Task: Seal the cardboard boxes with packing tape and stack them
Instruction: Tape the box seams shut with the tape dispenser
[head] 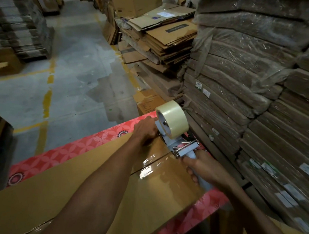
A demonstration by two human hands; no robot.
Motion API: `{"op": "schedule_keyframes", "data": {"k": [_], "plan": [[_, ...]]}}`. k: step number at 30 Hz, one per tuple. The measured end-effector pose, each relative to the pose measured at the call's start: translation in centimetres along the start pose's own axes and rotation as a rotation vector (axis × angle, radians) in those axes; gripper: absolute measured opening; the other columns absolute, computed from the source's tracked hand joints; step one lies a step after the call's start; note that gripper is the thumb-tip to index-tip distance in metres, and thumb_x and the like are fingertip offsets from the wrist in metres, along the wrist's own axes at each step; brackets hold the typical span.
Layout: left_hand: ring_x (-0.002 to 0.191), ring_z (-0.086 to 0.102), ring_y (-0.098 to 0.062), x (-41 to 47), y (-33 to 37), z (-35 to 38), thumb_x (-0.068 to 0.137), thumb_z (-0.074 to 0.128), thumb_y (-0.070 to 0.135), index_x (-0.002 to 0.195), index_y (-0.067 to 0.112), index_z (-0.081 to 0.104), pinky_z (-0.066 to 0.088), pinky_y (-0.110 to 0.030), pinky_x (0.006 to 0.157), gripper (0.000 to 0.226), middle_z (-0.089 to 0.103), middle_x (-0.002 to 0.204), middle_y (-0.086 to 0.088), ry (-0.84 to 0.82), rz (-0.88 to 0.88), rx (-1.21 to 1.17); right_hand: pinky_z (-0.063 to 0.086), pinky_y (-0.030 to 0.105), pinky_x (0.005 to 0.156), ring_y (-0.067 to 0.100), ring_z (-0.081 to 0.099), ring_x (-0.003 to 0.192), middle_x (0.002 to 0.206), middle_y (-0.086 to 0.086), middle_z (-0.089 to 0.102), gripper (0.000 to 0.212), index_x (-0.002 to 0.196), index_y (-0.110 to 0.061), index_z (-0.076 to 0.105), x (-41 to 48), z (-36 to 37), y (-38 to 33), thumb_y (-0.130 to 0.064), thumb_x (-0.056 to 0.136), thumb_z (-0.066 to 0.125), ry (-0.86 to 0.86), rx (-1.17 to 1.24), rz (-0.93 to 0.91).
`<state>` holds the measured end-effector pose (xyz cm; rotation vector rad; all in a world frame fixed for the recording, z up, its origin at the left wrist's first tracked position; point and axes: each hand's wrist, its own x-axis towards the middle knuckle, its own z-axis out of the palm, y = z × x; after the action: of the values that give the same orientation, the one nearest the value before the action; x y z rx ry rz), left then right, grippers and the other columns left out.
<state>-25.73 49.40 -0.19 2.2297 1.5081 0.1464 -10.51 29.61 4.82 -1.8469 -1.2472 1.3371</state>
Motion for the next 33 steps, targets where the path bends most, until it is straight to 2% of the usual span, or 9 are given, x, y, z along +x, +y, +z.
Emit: {"op": "schedule_keyframes", "data": {"k": [3, 6, 11, 14, 17, 20, 23, 27, 33], "plan": [[0.127, 0.056, -0.033, 0.7, 0.5, -0.3, 0.097, 0.06, 0.014, 0.137, 0.013, 0.059, 0.045, -0.043, 0.107, 0.04, 0.06, 0.138, -0.012, -0.048, -0.158, -0.207, 0.042, 0.028, 0.045, 0.016, 0.05, 0.043, 0.057, 0.005, 0.056, 0.025, 0.071, -0.012, 0.06, 0.4, -0.5, -0.9, -0.02, 0.095, 0.056, 0.029, -0.028, -0.012], [0.133, 0.051, -0.033, 1.3, 0.8, 0.0, 0.1, 0.054, 0.015, 0.142, 0.01, 0.055, 0.041, -0.043, 0.112, 0.042, 0.055, 0.143, -0.014, -0.039, -0.216, -0.221, 0.039, 0.028, 0.044, 0.018, 0.047, 0.04, 0.056, 0.006, 0.054, 0.022, 0.071, -0.011, 0.06, 0.3, -0.7, -0.7, -0.018, 0.091, 0.057, 0.05, 0.057, 0.042], [0.116, 0.06, -0.035, 0.7, 1.1, 1.1, 0.094, 0.053, 0.028, 0.117, 0.02, 0.062, 0.047, -0.053, 0.097, 0.027, 0.066, 0.12, -0.007, 0.034, -0.125, 0.022, 0.037, 0.025, 0.044, 0.014, 0.045, 0.04, 0.053, 0.002, 0.051, 0.024, 0.068, -0.013, 0.057, -1.8, -0.7, 1.2, -0.015, 0.091, 0.058, 0.079, 0.032, 0.064], [0.113, 0.059, -0.038, 0.3, 1.3, 0.8, 0.096, 0.041, 0.029, 0.102, 0.017, 0.06, 0.043, -0.055, 0.095, 0.023, 0.065, 0.119, -0.014, 0.046, -0.089, 0.119, 0.042, 0.027, 0.046, 0.015, 0.048, 0.043, 0.05, 0.0, 0.052, 0.025, 0.065, -0.017, 0.056, -3.8, -1.0, 3.2, -0.02, 0.09, 0.059, 0.099, -0.021, 0.098], [0.127, 0.05, -0.04, 0.6, 1.6, 1.2, 0.101, 0.035, 0.049, 0.122, 0.02, 0.062, 0.031, -0.062, 0.106, 0.045, 0.058, 0.134, -0.016, 0.072, -0.169, 0.155, 0.038, 0.026, 0.045, 0.014, 0.045, 0.04, 0.049, 0.0, 0.05, 0.021, 0.07, -0.017, 0.057, -5.3, -0.9, 4.8, -0.013, 0.09, 0.061, 0.105, 0.074, 0.134], [0.131, 0.044, -0.034, -1.3, 2.6, 2.5, 0.094, 0.021, 0.065, 0.137, 0.022, 0.051, 0.028, -0.06, 0.11, 0.068, 0.05, 0.142, -0.012, 0.326, -0.155, 0.09, 0.031, 0.026, 0.047, 0.013, 0.039, 0.042, 0.052, 0.001, 0.047, 0.022, 0.068, -0.015, 0.058, -5.4, -0.2, 5.4, -0.007, 0.088, 0.061, 0.094, 0.174, 0.143], [0.135, 0.037, -0.028, -4.0, 2.9, 3.9, 0.083, 0.033, 0.045, 0.145, 0.019, 0.039, 0.025, -0.052, 0.112, 0.067, 0.044, 0.146, -0.008, 0.302, -0.054, 0.031, 0.031, 0.03, 0.051, 0.013, 0.042, 0.042, 0.051, 0.0, 0.05, 0.03, 0.059, -0.021, 0.063, -5.0, 0.1, 5.2, -0.008, 0.086, 0.062, 0.114, 0.175, 0.124], [0.152, 0.018, -0.029, -2.8, 1.6, 4.6, 0.087, 0.049, 0.034, 0.157, 0.016, 0.021, 0.008, -0.056, 0.123, 0.077, 0.027, 0.162, -0.007, 0.233, -0.041, 0.11, 0.032, 0.035, 0.055, 0.014, 0.044, 0.045, 0.051, -0.002, 0.051, 0.029, 0.058, -0.022, 0.062, -3.9, 0.3, 4.3, -0.009, 0.084, 0.062, 0.123, 0.113, 0.075], [0.141, 0.035, -0.027, 1.4, 0.1, 2.0, 0.088, 0.041, 0.032, 0.147, 0.014, 0.037, 0.015, -0.055, 0.12, 0.062, 0.044, 0.15, -0.008, 0.255, -0.148, 0.09, 0.036, 0.035, 0.053, 0.021, 0.046, 0.043, 0.051, 0.005, 0.051, 0.017, 0.058, -0.018, 0.055, 0.3, -0.1, 0.0, -0.019, 0.075, 0.059, 0.185, 0.089, 0.018]]}}
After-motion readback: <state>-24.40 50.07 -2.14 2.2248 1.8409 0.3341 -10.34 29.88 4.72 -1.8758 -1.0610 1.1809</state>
